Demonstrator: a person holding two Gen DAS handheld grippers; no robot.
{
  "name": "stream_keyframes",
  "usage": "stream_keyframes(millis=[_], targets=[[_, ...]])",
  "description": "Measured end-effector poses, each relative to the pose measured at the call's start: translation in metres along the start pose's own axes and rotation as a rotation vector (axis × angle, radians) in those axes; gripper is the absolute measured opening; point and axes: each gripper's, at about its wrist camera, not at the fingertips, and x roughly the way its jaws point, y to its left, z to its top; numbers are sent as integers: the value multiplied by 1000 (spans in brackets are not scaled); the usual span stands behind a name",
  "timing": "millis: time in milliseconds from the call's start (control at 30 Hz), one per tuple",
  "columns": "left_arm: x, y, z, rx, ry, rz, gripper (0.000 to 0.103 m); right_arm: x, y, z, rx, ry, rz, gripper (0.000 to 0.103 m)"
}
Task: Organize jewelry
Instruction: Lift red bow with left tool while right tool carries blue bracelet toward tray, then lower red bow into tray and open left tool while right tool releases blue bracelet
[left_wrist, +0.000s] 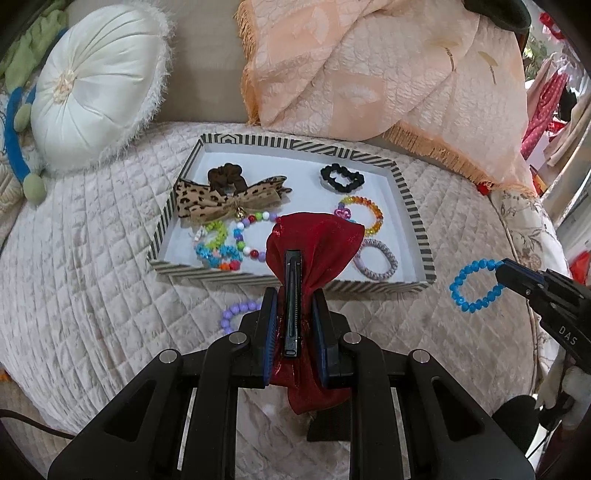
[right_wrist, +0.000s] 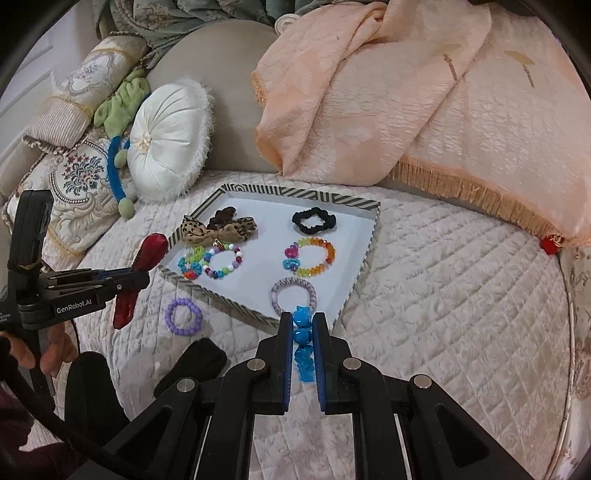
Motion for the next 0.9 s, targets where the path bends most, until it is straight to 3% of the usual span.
stream_keyframes(millis=[333, 900], targets=[[15, 0, 15, 11, 6, 21, 17, 25, 1, 22, -8, 20, 18, 10], [63, 6, 44, -38, 62, -16, 17, 96, 10, 70, -26, 81, 57, 9]])
